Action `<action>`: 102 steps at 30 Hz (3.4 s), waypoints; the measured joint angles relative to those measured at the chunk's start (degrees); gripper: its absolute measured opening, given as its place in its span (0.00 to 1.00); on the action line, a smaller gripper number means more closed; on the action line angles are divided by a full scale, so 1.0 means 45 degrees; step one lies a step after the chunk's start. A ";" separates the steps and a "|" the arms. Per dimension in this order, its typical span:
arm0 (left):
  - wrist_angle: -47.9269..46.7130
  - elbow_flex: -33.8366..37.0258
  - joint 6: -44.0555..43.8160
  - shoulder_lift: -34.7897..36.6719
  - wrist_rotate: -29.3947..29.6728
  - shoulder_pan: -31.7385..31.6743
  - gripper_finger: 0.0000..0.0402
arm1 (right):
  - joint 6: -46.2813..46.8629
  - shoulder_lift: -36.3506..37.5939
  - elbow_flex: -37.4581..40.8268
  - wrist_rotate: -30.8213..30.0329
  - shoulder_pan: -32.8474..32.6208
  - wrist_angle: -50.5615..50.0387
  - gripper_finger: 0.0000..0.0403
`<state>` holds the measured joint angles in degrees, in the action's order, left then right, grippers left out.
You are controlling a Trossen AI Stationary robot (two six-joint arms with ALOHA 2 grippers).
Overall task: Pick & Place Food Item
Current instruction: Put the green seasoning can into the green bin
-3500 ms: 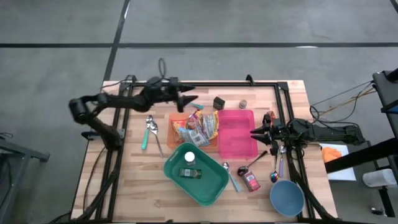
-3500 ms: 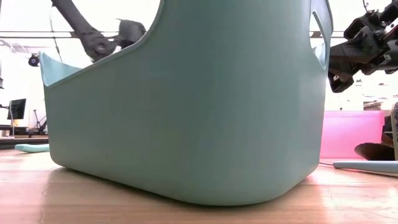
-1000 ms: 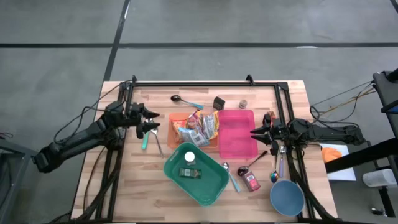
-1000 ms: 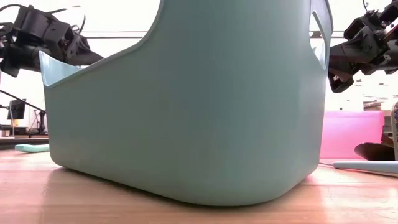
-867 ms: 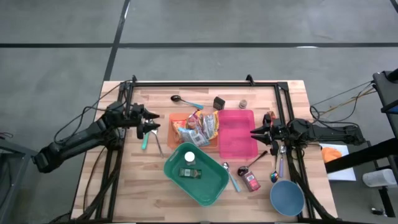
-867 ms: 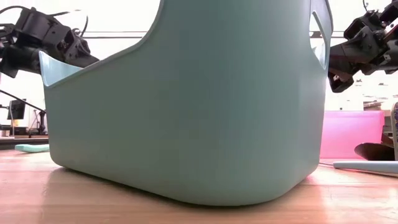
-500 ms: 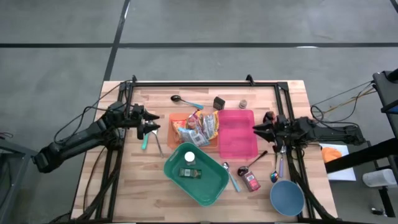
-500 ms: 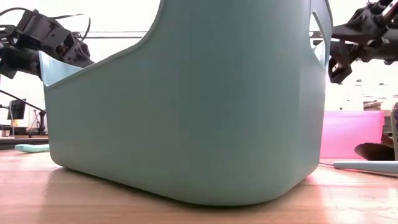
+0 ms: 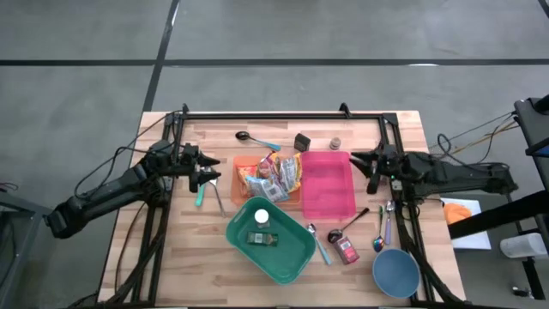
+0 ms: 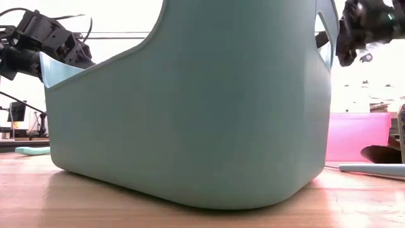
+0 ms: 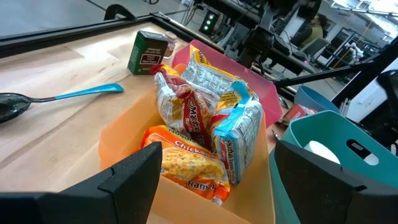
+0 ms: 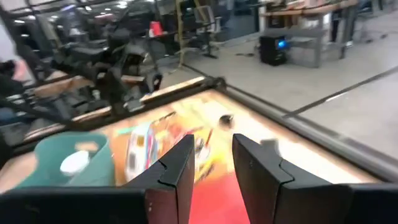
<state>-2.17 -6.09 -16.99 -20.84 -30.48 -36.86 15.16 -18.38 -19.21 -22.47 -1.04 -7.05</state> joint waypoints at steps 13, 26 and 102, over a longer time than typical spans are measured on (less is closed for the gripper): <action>-0.0130 0.0000 0.0000 -0.0005 0.0002 -0.0005 0.78 | 0.1550 -0.8487 -0.6095 0.2430 0.3301 -0.2399 0.31; -0.0170 0.0000 0.0000 -0.0005 0.0005 -0.0005 0.78 | 0.1038 -1.6081 -1.2996 0.4472 0.5124 -0.8448 0.67; -0.0243 0.0000 0.0000 -0.0001 0.0005 0.0000 0.78 | -0.1789 -1.9698 -1.2277 0.5340 0.6853 -0.5869 0.30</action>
<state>-3.27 -6.09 -16.99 -20.84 -30.46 -36.86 7.11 -107.02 -74.46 1.56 29.80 -33.46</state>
